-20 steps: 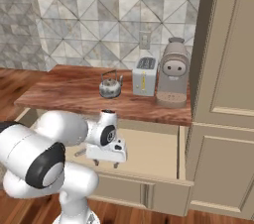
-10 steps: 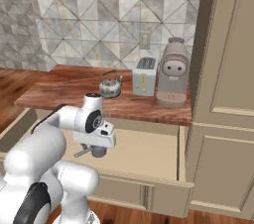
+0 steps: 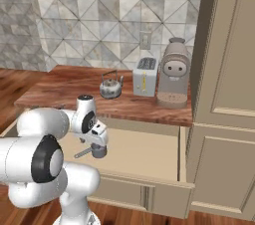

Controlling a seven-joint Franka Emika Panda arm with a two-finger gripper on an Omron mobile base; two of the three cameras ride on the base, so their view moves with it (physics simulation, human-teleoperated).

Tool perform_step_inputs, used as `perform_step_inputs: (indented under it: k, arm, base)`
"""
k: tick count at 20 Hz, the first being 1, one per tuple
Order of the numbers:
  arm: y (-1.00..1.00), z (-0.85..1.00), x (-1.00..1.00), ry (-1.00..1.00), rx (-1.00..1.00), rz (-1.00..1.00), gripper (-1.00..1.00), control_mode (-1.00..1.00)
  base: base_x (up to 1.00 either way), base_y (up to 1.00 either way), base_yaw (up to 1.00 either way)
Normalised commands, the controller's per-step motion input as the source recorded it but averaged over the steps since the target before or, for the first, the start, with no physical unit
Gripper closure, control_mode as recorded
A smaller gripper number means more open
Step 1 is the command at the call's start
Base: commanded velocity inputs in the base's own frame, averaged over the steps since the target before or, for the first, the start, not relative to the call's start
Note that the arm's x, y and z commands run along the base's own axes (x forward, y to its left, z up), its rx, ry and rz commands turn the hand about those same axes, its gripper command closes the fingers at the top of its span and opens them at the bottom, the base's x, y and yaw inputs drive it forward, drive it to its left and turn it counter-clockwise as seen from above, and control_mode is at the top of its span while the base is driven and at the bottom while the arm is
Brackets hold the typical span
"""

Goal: Pick the measuring cup from the drawer and place it on the counter.

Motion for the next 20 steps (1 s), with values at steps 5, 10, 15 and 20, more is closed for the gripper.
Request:
perform_step_inputs:
  k: [5, 10, 15, 20]
  arm:
    - [0.55, -0.5, 0.52, 0.09, -0.06, -0.25, -1.0, -1.0]
    - [0.2, -0.55, 0.48, 0.08, -0.07, -0.22, -1.0, -1.0]
    - [0.07, -0.86, 0.43, 0.03, -0.08, -0.21, -1.0, -1.0]
    - [0.35, -0.5, 0.68, 0.0, -0.04, -0.13, -1.0, -1.0]
  base:
    - [0.0, 0.0, 0.0]
    - [0.0, 0.0, 0.0]
    - [0.0, 0.0, 0.0]
    - [0.0, 0.0, 0.0]
